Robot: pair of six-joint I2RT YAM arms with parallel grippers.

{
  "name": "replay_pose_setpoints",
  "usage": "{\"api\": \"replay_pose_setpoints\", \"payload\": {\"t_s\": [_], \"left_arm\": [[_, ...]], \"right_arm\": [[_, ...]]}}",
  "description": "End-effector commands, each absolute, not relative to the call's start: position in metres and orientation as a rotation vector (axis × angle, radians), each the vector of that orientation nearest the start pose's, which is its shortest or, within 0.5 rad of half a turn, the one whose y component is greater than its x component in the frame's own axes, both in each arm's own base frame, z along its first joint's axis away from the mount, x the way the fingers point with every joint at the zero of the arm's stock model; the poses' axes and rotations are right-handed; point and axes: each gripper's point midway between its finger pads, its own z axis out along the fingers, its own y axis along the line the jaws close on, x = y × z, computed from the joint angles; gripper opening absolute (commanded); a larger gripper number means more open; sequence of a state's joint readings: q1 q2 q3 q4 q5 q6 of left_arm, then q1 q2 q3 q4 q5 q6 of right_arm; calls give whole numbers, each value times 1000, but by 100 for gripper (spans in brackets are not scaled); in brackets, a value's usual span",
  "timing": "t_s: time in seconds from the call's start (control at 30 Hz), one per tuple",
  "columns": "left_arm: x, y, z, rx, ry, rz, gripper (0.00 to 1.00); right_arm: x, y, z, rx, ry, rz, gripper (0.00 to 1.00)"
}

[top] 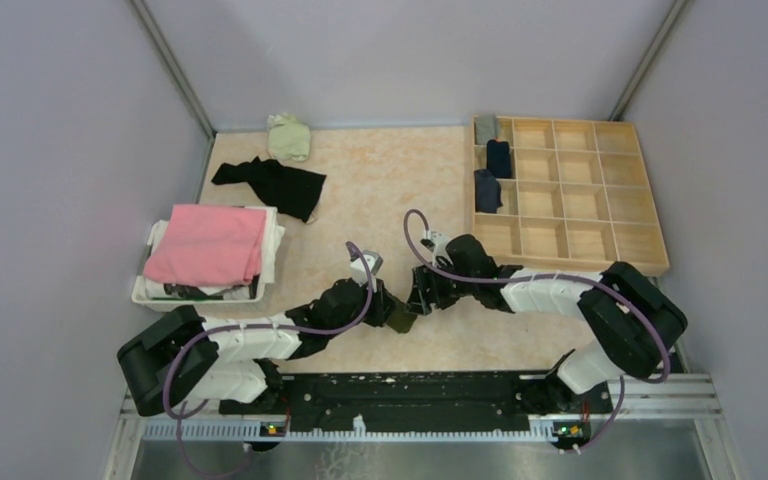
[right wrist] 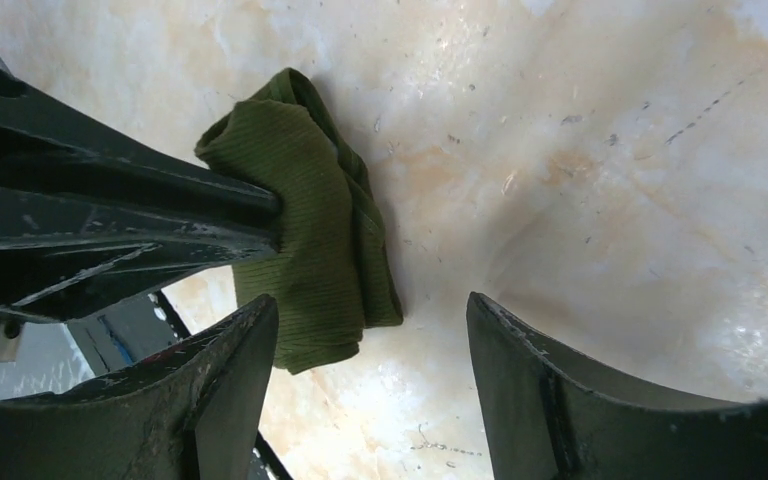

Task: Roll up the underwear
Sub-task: Roll the underwear to the center of the board, then pick up the underwear from the center of the board.

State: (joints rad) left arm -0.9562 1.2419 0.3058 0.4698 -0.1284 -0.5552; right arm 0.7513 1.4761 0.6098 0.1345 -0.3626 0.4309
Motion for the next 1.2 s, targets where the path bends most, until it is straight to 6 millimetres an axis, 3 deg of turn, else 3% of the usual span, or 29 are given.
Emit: {"api": "replay_pose_setpoints", "payload": {"t_s": [0.0,0.67,1.17], "left_arm": [[184,-262,29,378,2211,-730,21],[184,-264,30,389,2209,-733,20],[184,-260,31,376,2206,-727,20]], "right_arm": [[208,312,56,-595,2343,1080,68],[176,308,8,-596,2590,1153,53],[184,302,-7,-518,2624,1067,10]]}}
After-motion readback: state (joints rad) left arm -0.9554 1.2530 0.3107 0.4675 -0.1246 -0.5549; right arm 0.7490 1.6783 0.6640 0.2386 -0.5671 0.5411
